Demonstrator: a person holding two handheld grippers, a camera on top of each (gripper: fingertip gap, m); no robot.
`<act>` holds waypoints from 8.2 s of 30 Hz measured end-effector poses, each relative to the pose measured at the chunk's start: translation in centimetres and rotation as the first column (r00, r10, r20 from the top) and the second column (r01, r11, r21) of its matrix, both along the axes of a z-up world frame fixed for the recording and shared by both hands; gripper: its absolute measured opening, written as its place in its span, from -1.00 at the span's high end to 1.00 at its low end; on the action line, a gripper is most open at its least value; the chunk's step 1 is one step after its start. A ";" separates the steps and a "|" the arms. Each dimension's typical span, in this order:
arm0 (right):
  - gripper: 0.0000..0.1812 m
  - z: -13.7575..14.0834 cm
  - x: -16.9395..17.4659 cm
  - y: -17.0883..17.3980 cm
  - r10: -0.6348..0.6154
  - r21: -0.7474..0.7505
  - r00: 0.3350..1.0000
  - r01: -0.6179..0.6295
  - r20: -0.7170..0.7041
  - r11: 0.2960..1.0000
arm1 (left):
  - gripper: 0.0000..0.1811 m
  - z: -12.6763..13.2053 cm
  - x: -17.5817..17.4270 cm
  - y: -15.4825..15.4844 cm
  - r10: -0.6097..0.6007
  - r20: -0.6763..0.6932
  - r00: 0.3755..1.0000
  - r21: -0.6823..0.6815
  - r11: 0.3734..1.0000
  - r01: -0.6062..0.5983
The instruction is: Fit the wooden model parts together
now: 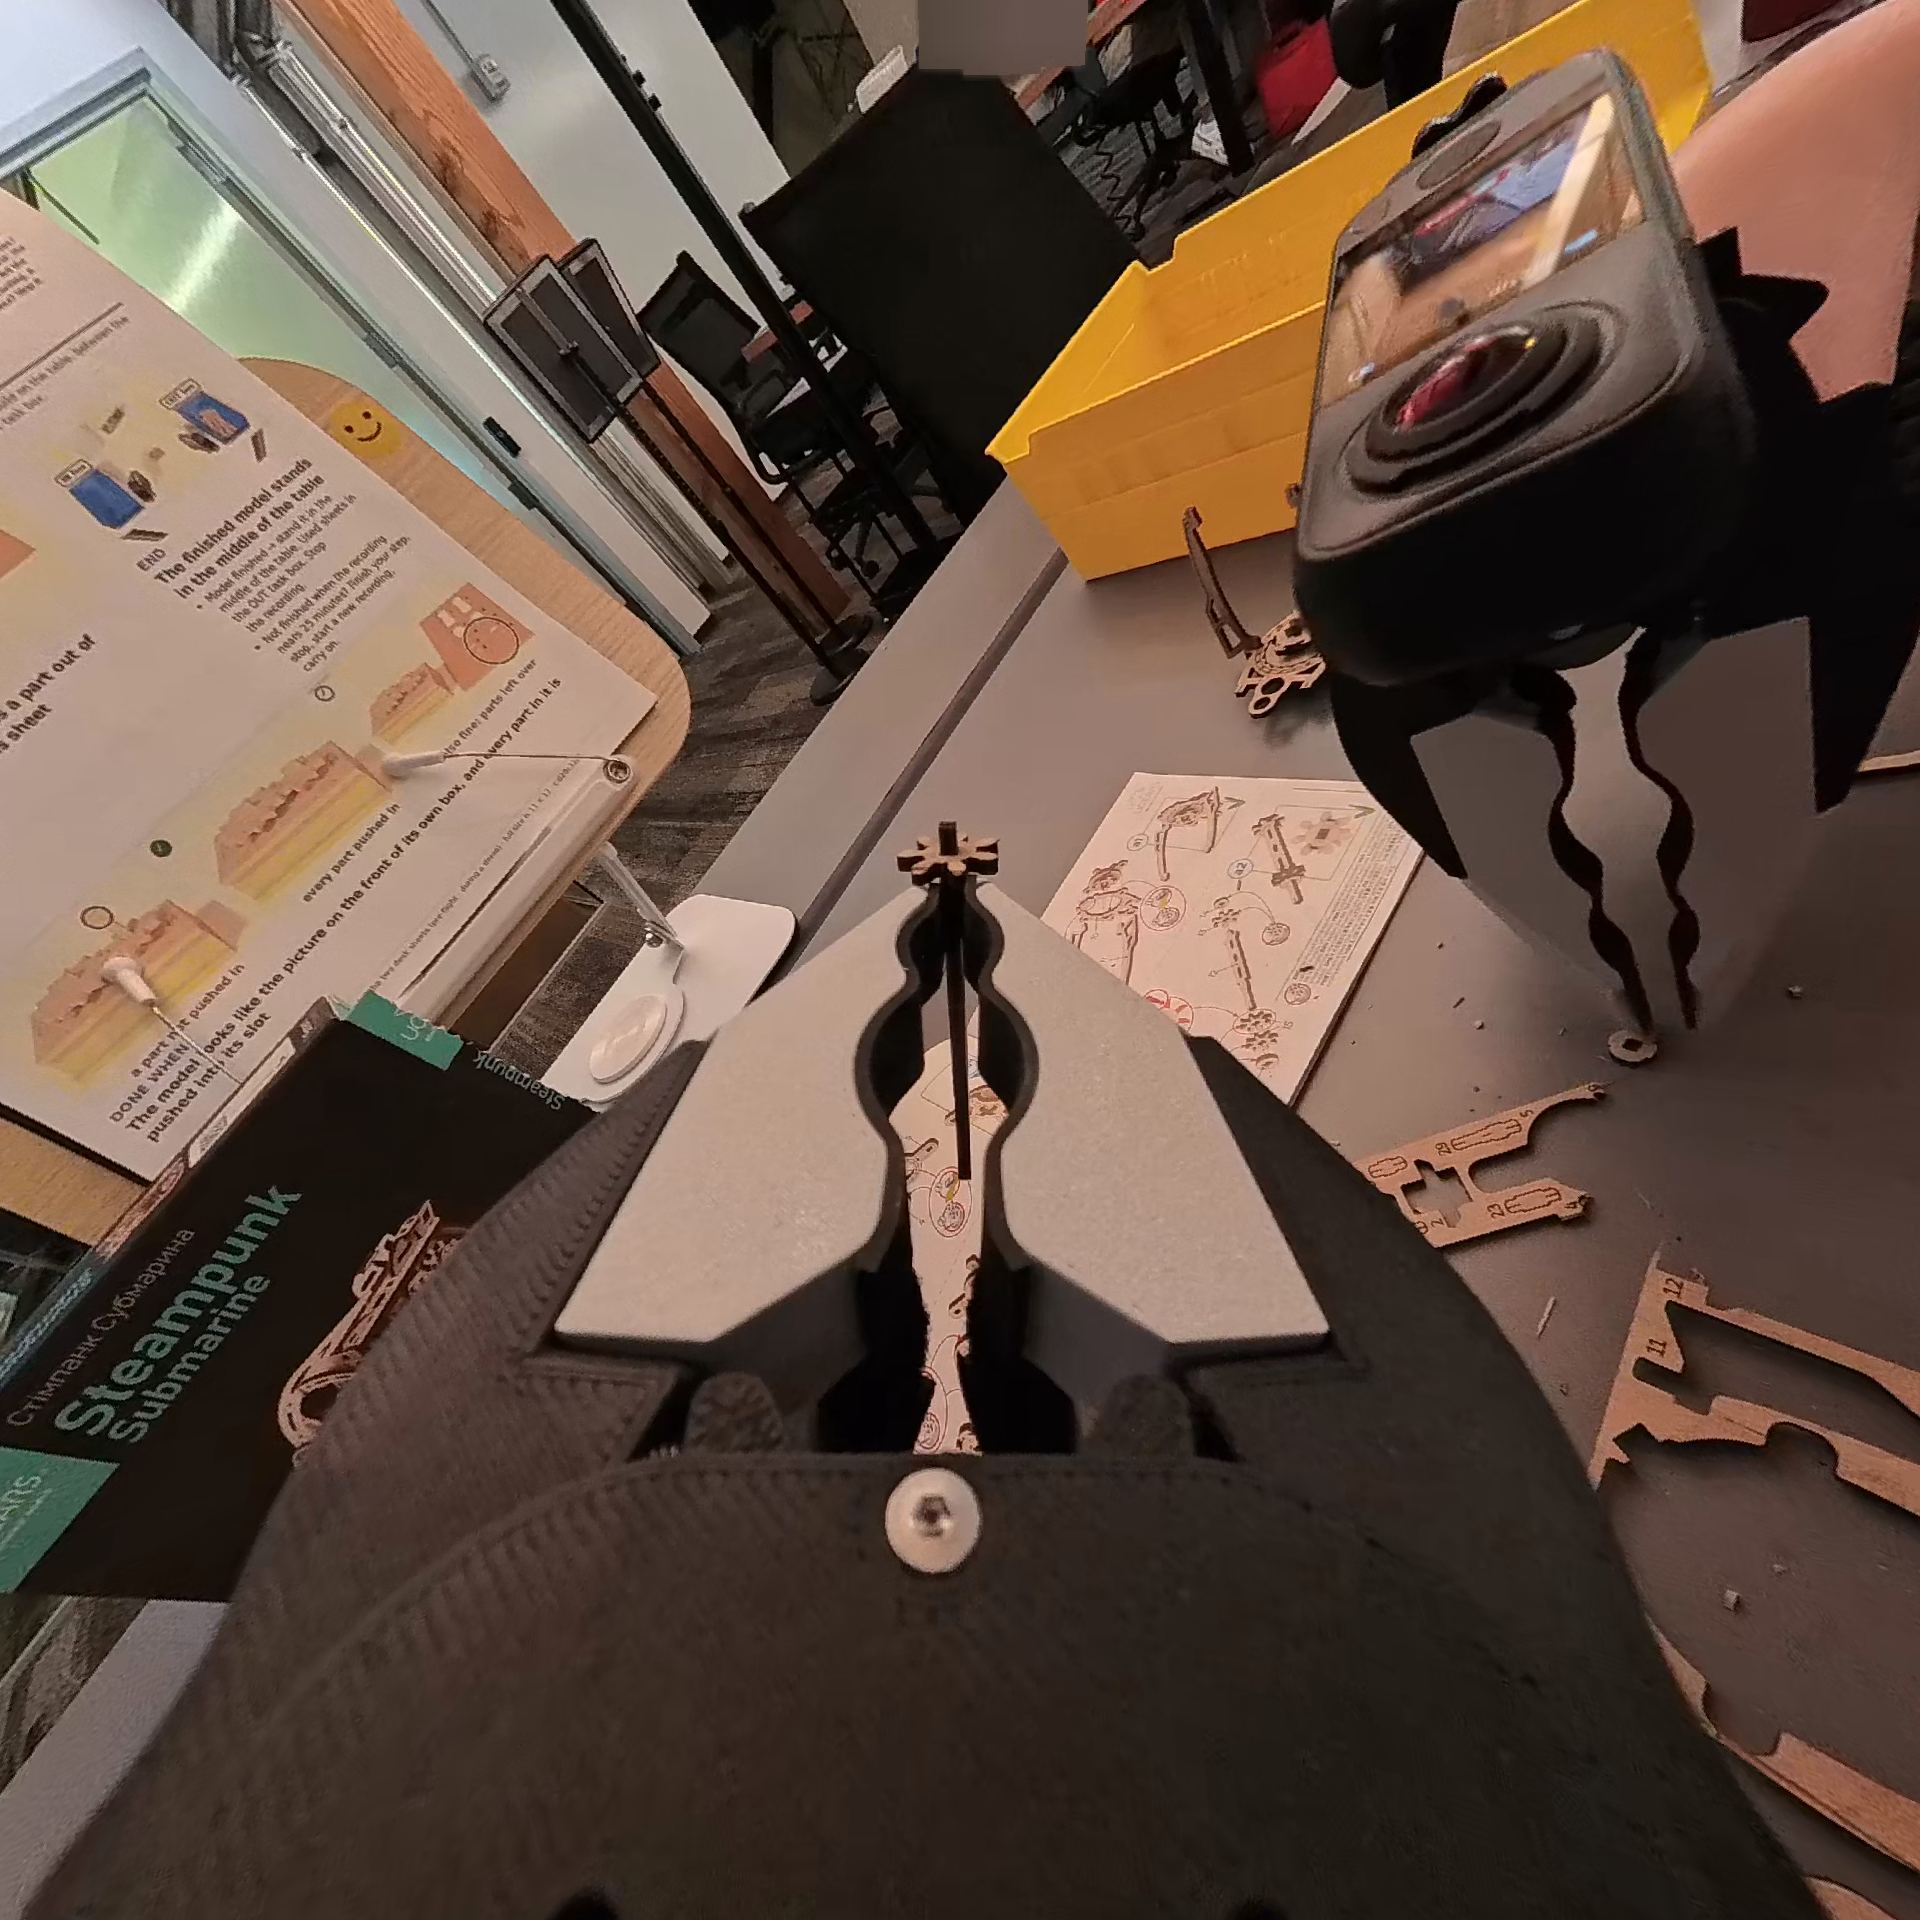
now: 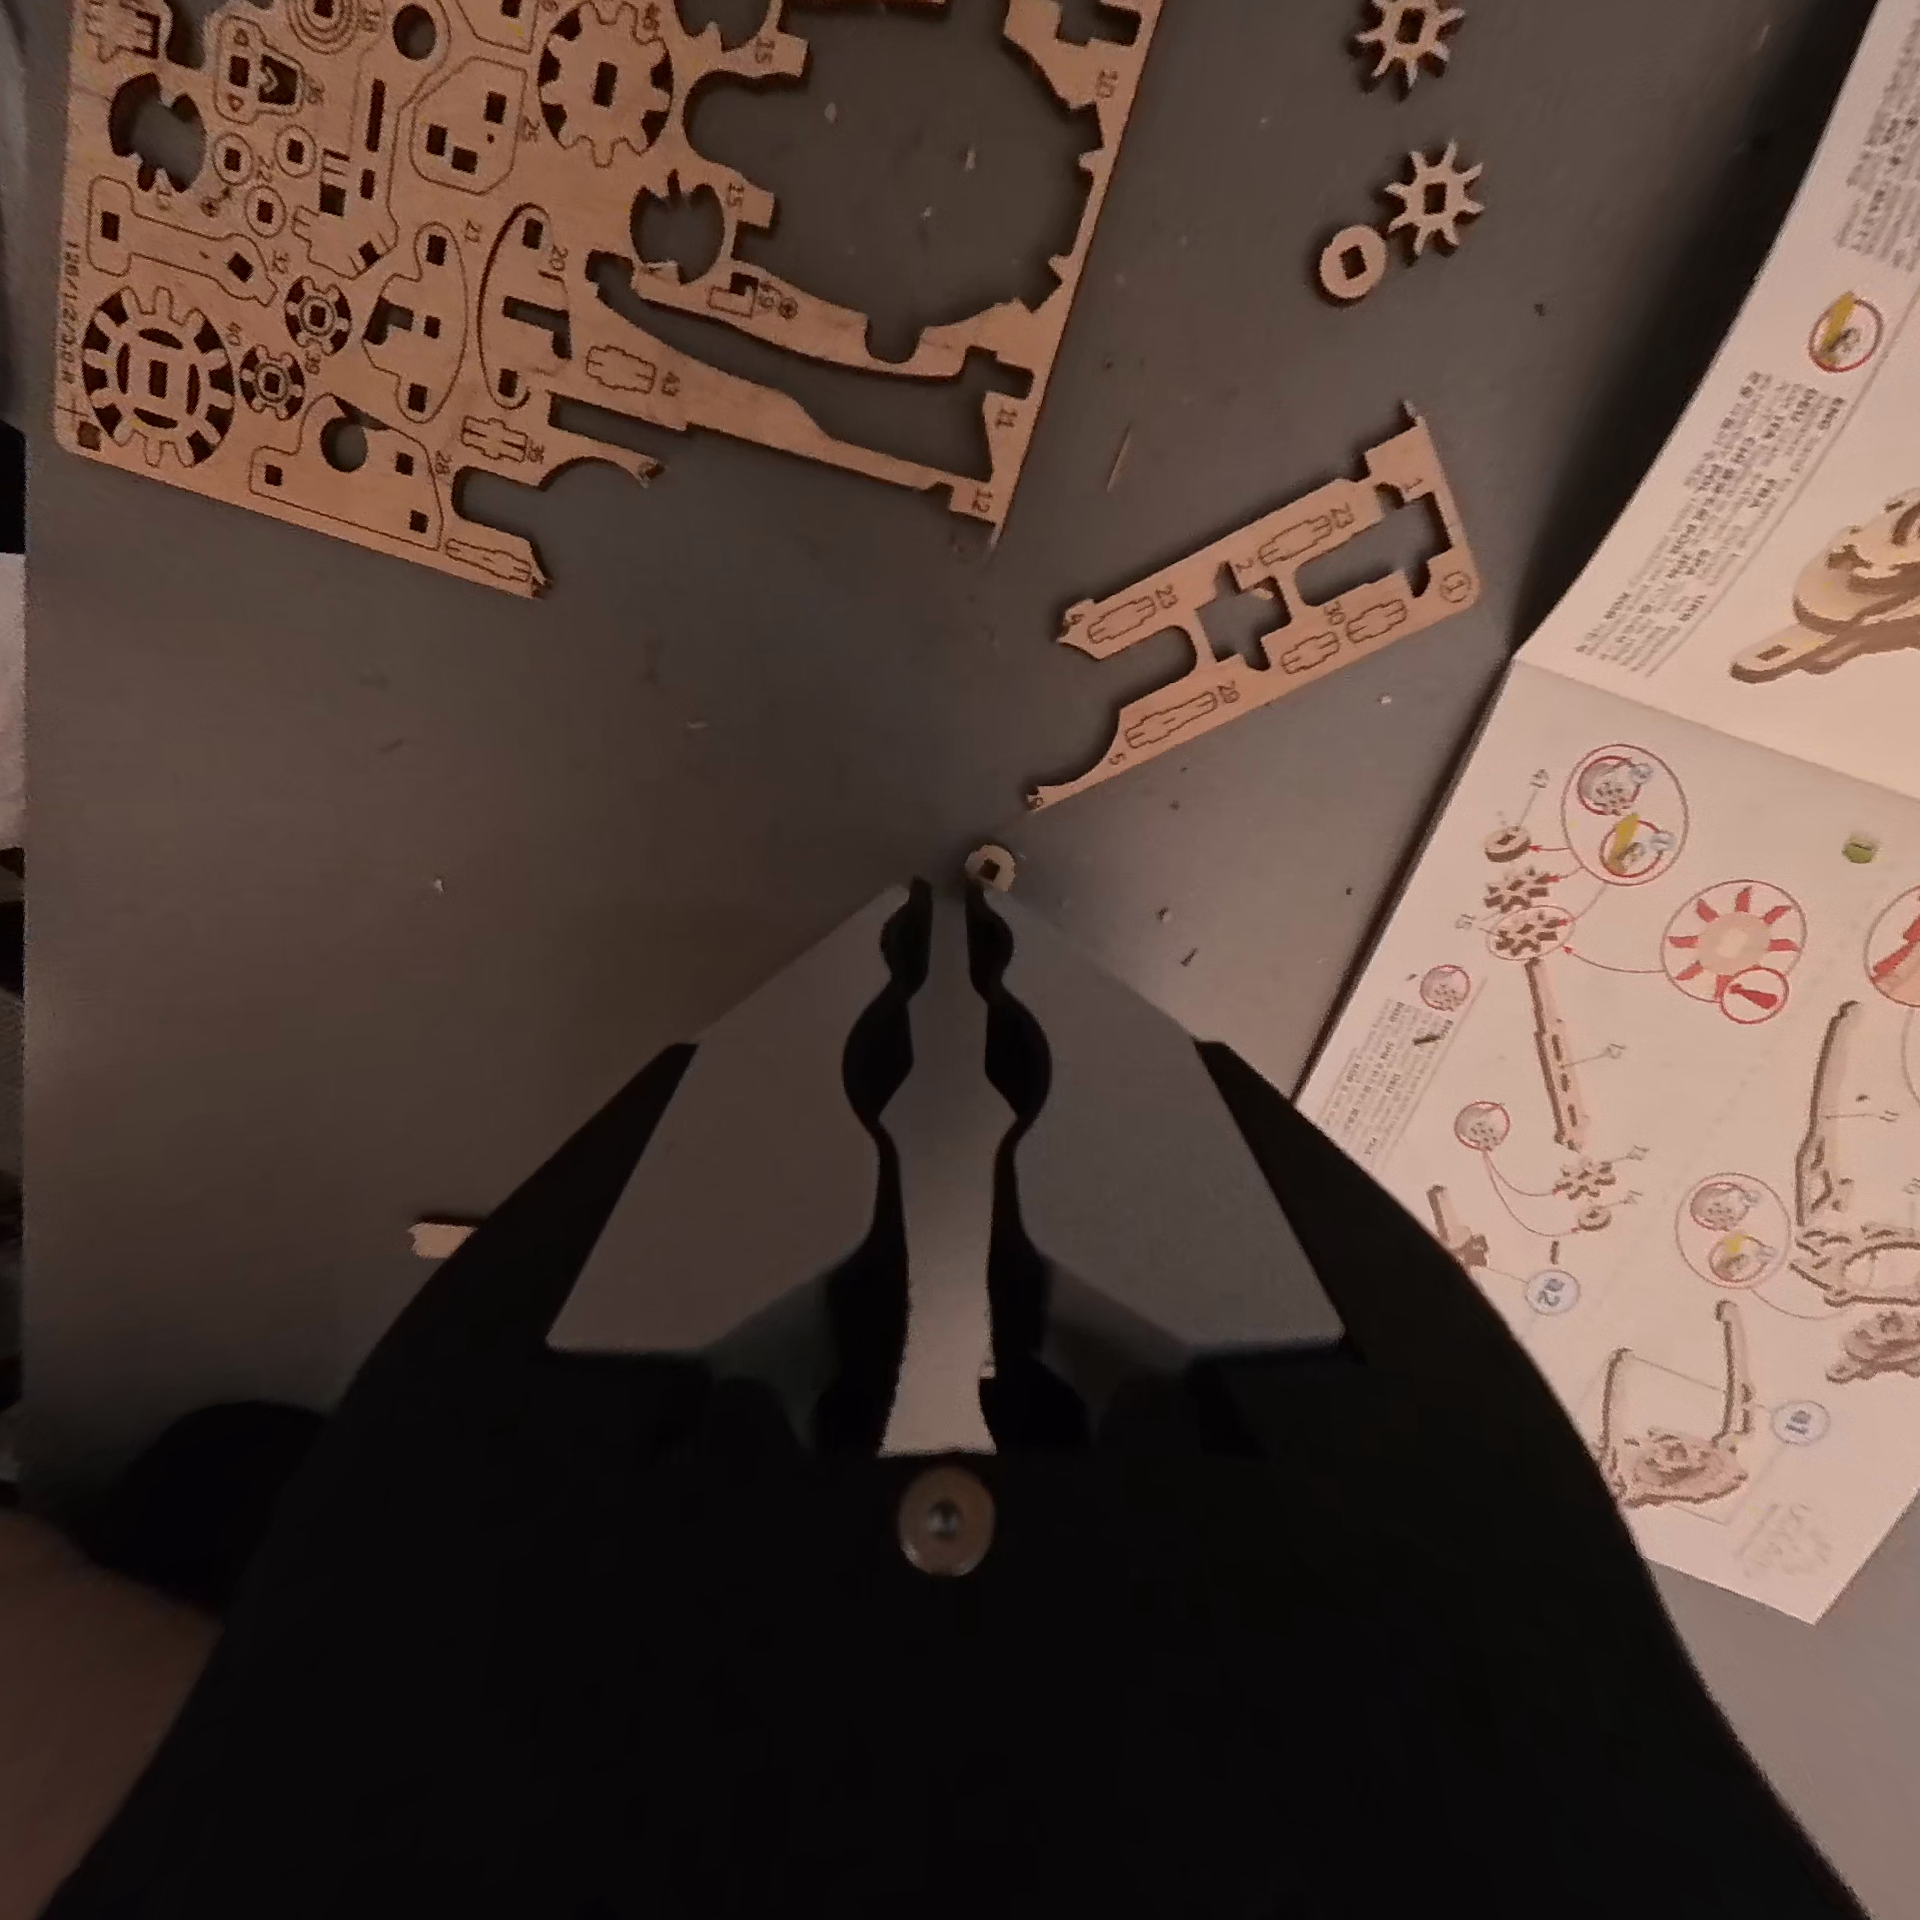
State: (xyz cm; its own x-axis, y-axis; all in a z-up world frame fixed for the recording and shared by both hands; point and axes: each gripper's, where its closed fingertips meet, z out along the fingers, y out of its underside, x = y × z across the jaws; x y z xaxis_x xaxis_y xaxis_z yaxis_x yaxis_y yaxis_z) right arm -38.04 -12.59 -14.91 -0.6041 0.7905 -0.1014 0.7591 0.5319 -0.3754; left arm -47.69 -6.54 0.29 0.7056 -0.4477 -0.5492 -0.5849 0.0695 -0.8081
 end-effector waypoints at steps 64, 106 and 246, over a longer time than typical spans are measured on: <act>0.90 14.7 -4.8 0.0 0.309 0.321 0.806 -0.156 -0.506 0.934 | 1.00 -3.8 5.5 -4.2 -0.445 -0.027 0.895 -0.197 0.880 0.432; 0.90 13.2 -4.2 -1.8 0.313 0.150 0.802 -0.275 -0.509 0.950 | 1.00 -3.6 6.9 -6.5 -0.585 0.080 0.807 -0.180 0.788 0.589; 1.00 17.0 -6.0 1.7 -0.300 -0.830 0.941 0.038 -0.159 0.556 | 1.00 -2.6 4.4 -3.5 -0.423 0.143 0.895 -0.168 0.880 0.444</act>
